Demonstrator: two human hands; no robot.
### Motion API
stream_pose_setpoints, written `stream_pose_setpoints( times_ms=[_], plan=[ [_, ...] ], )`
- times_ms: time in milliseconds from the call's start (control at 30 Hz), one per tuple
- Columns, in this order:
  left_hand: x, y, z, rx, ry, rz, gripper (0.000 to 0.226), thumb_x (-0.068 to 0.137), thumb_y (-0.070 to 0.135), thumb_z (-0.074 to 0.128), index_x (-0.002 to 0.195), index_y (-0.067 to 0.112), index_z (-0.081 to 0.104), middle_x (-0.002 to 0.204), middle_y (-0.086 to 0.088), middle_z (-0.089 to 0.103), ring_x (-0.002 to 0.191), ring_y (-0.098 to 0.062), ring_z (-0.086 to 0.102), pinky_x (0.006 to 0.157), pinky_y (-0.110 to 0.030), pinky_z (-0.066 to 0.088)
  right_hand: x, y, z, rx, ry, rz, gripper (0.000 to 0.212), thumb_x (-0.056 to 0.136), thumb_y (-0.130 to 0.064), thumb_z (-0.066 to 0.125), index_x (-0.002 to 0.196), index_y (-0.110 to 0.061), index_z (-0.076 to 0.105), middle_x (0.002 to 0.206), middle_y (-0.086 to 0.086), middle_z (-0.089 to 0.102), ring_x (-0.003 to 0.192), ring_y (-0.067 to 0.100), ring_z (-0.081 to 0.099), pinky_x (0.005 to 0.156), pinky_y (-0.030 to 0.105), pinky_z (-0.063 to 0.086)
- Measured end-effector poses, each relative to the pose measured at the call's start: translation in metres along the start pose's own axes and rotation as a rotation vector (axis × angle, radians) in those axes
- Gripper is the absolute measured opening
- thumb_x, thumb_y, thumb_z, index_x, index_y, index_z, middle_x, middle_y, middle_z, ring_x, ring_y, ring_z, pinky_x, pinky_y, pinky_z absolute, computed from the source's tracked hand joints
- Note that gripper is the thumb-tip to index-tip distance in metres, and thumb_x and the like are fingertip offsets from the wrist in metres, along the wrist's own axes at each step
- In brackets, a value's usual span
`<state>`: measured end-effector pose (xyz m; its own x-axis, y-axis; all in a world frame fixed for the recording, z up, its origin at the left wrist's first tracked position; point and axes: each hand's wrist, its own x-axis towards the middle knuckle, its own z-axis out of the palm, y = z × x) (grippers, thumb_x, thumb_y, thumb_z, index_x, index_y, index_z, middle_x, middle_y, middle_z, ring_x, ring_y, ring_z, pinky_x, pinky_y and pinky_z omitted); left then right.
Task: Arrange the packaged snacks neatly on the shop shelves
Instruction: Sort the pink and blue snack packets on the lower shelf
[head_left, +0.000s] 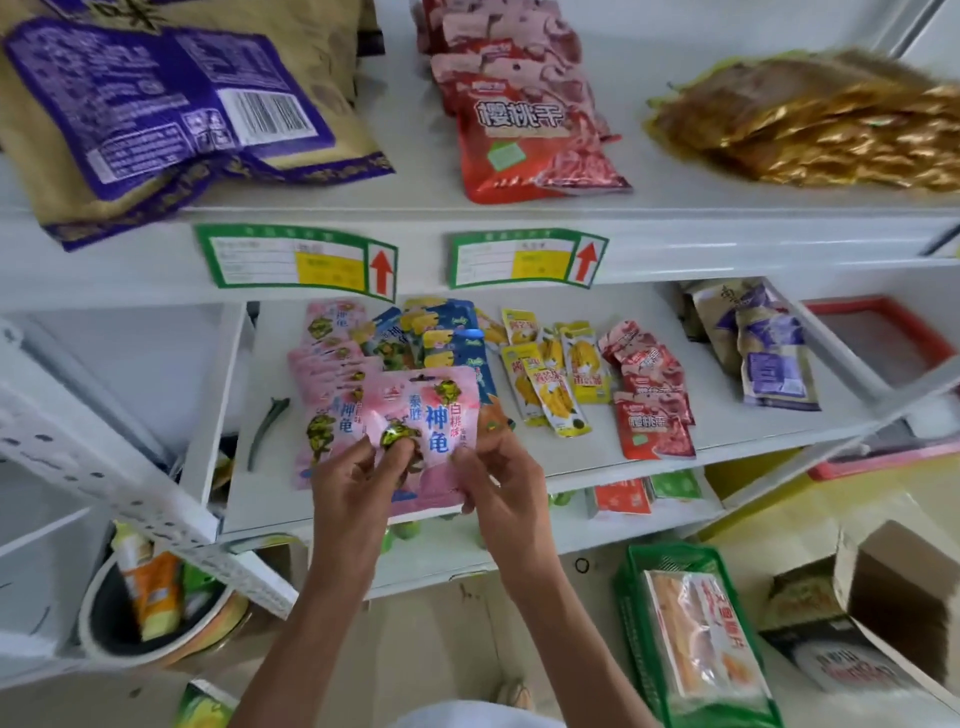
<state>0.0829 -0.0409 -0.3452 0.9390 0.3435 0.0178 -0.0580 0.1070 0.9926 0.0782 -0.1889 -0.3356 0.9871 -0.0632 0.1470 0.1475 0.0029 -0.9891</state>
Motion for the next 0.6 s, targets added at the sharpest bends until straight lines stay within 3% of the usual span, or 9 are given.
stream_pose_setpoints(
  times_ms=[100,233,367,400,467,533,600],
  plan=[
    [-0.002,-0.004,0.006,-0.008,-0.043,-0.014,0.049,0.095,0.026,0.075,0.074,-0.009,0.048,0.069,-0.029,0.053,0.067,-0.019,0.054,0.064,-0.036,0.045,-0.001,0.002,-0.009,0.004,-0.003,0.016,0.024,0.105,-0.017,0.064,0.082,-0.016,0.057,0.073,0.013,0.058,0.066,0.027,0.052,0.057,0.047,0.043],
    [-0.008,-0.01,0.008,0.05,-0.04,0.02,0.047,0.101,0.027,0.069,0.075,-0.003,0.044,0.074,-0.032,0.041,0.07,-0.023,0.04,0.066,-0.038,0.034,-0.004,0.006,-0.016,0.017,0.015,0.073,0.027,0.104,-0.021,0.066,0.08,-0.016,0.055,0.069,0.002,0.055,0.063,0.017,0.047,0.058,0.035,0.039],
    [-0.016,-0.017,0.001,0.13,0.081,0.083,0.03,0.098,0.024,0.071,0.084,0.002,0.058,0.074,-0.012,0.055,0.069,-0.013,0.052,0.065,-0.035,0.044,-0.008,0.015,-0.008,0.0,0.004,0.076,0.026,0.104,-0.022,0.066,0.08,-0.017,0.057,0.067,0.001,0.054,0.062,0.018,0.047,0.056,0.035,0.04],
    [-0.019,-0.017,-0.001,0.148,0.109,0.086,0.022,0.097,0.026,0.073,0.097,0.007,0.061,0.085,-0.004,0.063,0.079,-0.011,0.061,0.072,-0.032,0.052,-0.009,0.017,-0.004,-0.011,0.019,0.087,0.026,0.103,-0.026,0.067,0.079,-0.019,0.057,0.067,0.004,0.053,0.061,0.019,0.046,0.056,0.036,0.039],
    [-0.025,-0.013,-0.003,0.207,0.133,0.077,0.026,0.097,0.027,0.072,0.116,0.019,0.057,0.109,0.002,0.065,0.099,-0.006,0.063,0.083,-0.017,0.051,-0.012,0.017,0.003,-0.027,0.042,0.108,0.029,0.099,-0.036,0.067,0.08,-0.017,0.056,0.068,0.017,0.051,0.062,0.024,0.044,0.056,0.044,0.039],
    [-0.032,-0.005,-0.001,0.235,0.038,-0.011,0.018,0.102,0.028,0.063,0.116,0.034,0.052,0.106,0.004,0.065,0.09,-0.002,0.061,0.077,-0.008,0.047,-0.017,0.01,0.008,-0.024,-0.022,0.127,0.029,0.102,-0.038,0.064,0.083,-0.016,0.059,0.07,0.014,0.054,0.063,0.023,0.046,0.057,0.045,0.041],
    [-0.039,-0.004,-0.001,0.099,-0.109,-0.124,0.012,0.106,0.039,0.054,0.117,0.036,0.054,0.097,0.011,0.073,0.083,0.0,0.066,0.072,-0.012,0.05,-0.021,-0.002,0.015,0.028,-0.123,0.186,0.027,0.11,-0.029,0.054,0.087,-0.018,0.064,0.069,-0.005,0.062,0.064,0.014,0.054,0.06,0.038,0.046]
  ],
)
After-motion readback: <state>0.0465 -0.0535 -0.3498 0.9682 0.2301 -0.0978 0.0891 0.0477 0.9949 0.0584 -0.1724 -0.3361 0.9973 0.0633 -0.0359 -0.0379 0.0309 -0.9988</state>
